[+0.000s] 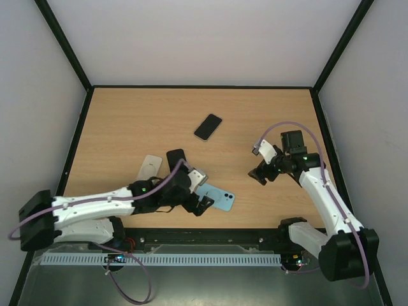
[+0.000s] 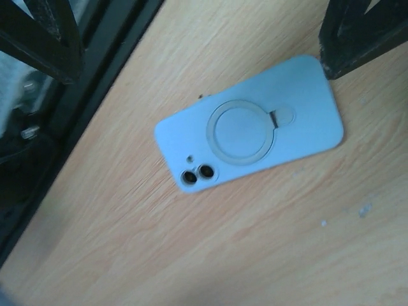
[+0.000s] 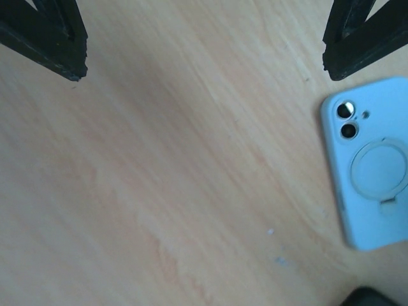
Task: Take the phone out of the phone case
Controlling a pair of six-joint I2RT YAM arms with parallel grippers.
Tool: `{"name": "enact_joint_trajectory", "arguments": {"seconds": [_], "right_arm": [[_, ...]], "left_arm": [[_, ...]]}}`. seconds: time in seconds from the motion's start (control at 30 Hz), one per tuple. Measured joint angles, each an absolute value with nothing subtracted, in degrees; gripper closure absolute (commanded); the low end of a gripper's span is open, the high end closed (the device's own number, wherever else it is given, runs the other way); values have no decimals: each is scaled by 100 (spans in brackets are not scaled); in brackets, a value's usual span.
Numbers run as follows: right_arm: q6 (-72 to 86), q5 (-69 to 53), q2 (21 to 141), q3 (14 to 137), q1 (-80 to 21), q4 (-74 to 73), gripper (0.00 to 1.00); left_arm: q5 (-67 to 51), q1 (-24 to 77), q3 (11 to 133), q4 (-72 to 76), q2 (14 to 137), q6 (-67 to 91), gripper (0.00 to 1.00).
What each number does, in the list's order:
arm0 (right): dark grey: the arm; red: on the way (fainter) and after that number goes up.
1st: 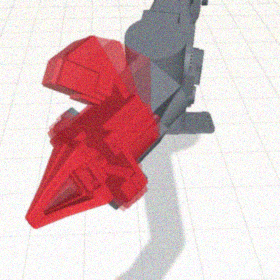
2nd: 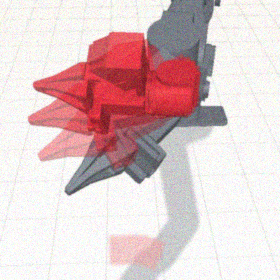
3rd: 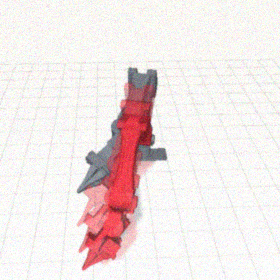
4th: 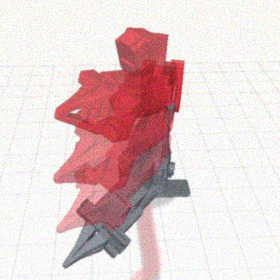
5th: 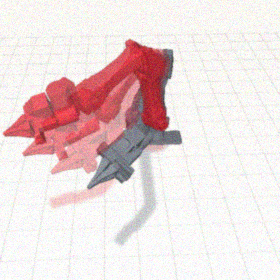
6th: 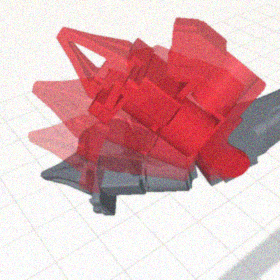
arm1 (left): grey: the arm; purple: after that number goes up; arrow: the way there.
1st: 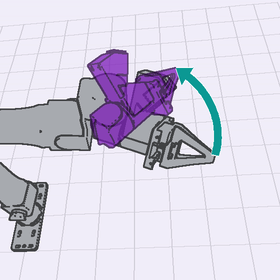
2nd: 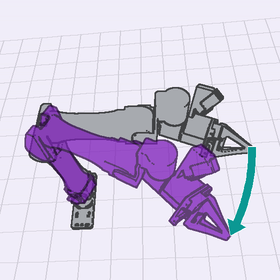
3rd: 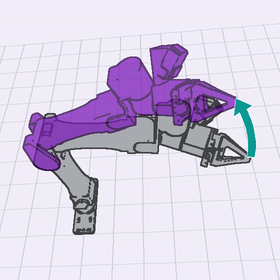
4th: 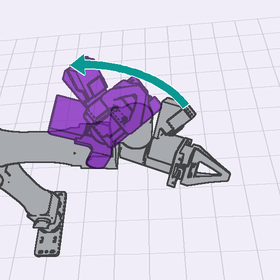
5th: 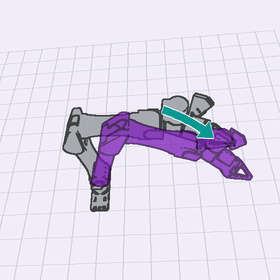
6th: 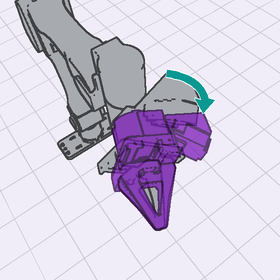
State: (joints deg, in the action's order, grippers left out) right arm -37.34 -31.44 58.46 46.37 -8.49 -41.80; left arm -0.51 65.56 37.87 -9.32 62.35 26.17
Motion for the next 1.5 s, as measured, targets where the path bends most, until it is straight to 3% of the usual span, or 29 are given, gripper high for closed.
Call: {"name": "enact_joint_trajectory", "arguments": {"seconds": [0.2, 0.27, 0.3, 0.43, 0.57, 0.73, 0.97, 1.27, 1.5], "right_arm": [[-3708, -3153, 6427, 4834, -875, -4571, 16], [-3636, -3120, 6801, 5083, -801, -4637, 10], [-3667, -3144, 6995, 5225, -727, -4720, 0], [-3894, -3297, 7299, 5393, -652, -4991, 2], [-4053, -3363, 7205, 5238, -1247, -5092, 2], [-3883, -3118, 7120, 4683, -2421, -4716, 2], [-3323, -2432, 7714, 4268, -4040, -3826, 2], [-2788, -1662, 8458, 4219, -4851, -3159, 0], [-2545, -1267, 8517, 4222, -4899, -3046, 24]], "left_arm": [[480, 6718, 4106, -799, 7898, 1863, 0], [513, 6643, 4366, -714, 8475, 1634, 0], [493, 6591, 4515, -685, 8711, 1553, 0], [307, 6383, 4797, -493, 9039, 1435, 0], [248, 6200, 4639, -427, 8593, 1649, 0], [373, 5959, 3951, -585, 7118, 2311, 0], [834, 5822, 3400, -985, 5592, 3030, 0], [969, 5778, 3107, -1396, 5332, 3378, 0], [888, 5778, 3107, -1396, 5382, 3376, 5]]}}
